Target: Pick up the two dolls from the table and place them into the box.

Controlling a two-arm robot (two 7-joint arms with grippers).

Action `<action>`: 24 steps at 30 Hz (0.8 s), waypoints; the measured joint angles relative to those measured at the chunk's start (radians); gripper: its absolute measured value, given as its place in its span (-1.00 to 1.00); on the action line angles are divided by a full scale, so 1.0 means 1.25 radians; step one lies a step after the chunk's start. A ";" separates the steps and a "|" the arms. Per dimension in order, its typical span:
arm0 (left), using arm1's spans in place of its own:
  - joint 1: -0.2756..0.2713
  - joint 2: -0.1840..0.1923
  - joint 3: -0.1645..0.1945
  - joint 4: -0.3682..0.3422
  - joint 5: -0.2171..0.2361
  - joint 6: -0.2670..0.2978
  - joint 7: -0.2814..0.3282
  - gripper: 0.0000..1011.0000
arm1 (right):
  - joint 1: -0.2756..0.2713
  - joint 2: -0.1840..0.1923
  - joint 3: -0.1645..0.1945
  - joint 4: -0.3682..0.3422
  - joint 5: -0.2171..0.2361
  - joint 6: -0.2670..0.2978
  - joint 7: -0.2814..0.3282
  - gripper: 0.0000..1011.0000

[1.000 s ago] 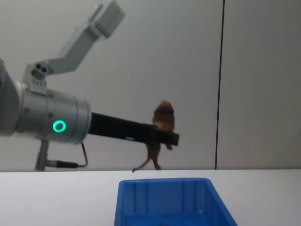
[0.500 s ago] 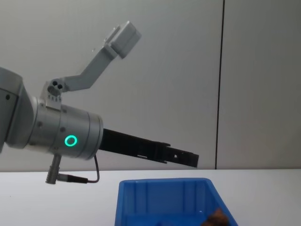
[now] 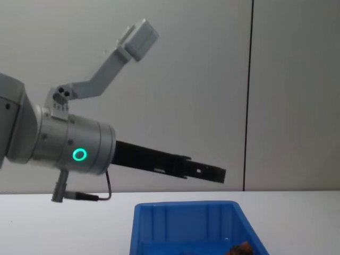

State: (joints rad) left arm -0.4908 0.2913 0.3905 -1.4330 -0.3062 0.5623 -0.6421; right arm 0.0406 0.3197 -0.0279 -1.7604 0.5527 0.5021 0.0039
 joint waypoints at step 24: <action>0.061 0.042 -0.033 -0.145 0.001 -0.066 0.259 0.98 | 0.000 0.000 0.000 0.000 0.000 0.000 0.000 0.98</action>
State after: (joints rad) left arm -0.4140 0.3440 0.3491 -1.6143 -0.3045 0.4799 -0.3183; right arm 0.0406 0.3197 -0.0279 -1.7604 0.5527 0.5021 0.0039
